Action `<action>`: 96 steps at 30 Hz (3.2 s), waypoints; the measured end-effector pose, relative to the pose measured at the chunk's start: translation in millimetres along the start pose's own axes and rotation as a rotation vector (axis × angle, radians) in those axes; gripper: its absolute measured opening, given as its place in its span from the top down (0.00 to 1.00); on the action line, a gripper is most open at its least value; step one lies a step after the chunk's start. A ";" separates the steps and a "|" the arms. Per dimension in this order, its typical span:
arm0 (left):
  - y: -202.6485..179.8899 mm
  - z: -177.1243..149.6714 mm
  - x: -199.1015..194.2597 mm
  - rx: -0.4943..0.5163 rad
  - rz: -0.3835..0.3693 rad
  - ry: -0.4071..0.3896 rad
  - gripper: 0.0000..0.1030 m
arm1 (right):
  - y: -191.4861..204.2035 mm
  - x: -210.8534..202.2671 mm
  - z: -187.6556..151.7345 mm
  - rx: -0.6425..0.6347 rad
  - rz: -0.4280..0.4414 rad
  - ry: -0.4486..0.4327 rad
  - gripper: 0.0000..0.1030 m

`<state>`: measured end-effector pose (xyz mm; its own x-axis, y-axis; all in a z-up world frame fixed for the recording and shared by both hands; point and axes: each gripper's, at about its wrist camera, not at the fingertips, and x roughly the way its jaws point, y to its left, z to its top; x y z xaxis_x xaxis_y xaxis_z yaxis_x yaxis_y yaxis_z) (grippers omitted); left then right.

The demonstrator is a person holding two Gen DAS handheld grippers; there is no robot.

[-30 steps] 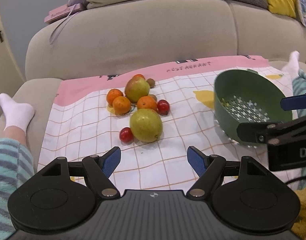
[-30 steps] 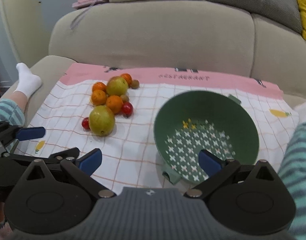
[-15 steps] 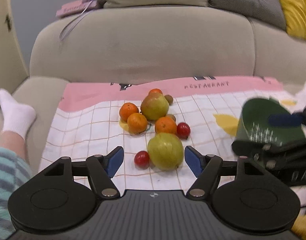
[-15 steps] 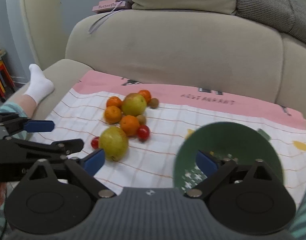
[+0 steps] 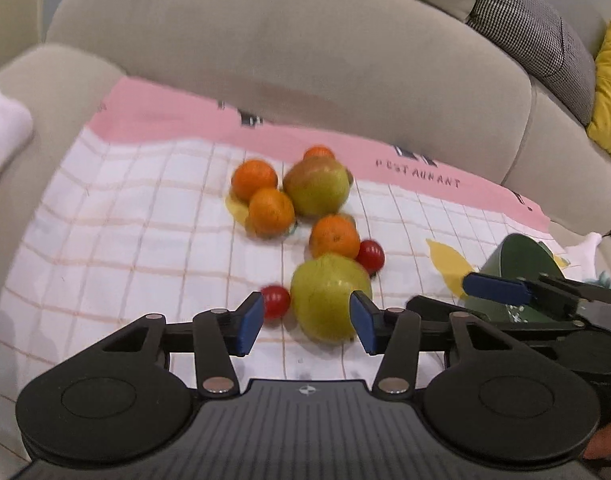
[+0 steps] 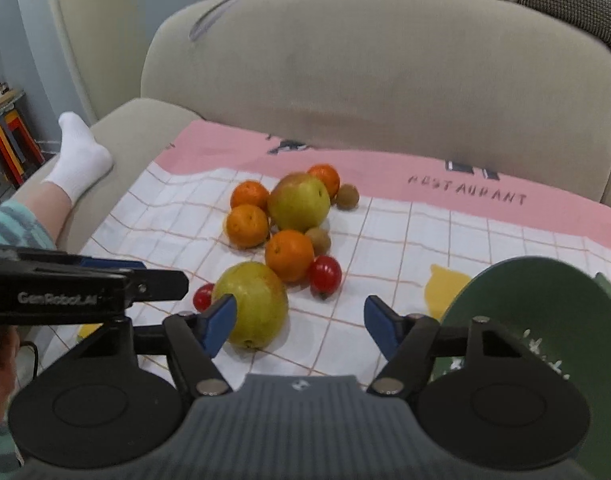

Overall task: Organize fruits
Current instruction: 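Grasp the large pear with the right tool while the left tool grasps a cherry tomato, then carry the pear and tomato into the green colander and release both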

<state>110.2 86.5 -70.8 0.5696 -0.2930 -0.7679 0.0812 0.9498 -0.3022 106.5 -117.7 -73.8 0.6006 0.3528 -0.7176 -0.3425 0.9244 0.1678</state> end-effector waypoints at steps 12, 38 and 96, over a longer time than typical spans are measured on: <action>13.7 -1.1 26.5 0.012 0.092 0.067 0.52 | 13.2 41.8 -10.1 -0.072 0.081 0.055 0.42; 19.6 0.1 57.5 0.041 0.053 0.100 0.54 | 17.5 80.5 -15.7 -0.100 0.048 0.080 0.39; -176.1 -17.4 -11.7 0.489 -0.136 0.007 0.68 | -87.8 -92.0 -39.6 -0.116 -0.161 0.042 0.39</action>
<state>75.0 -79.2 -18.5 0.5217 -0.4170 -0.7443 0.5290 0.8426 -0.1012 52.8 -237.1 -49.3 0.6244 0.1936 -0.7567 -0.3272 0.9445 -0.0284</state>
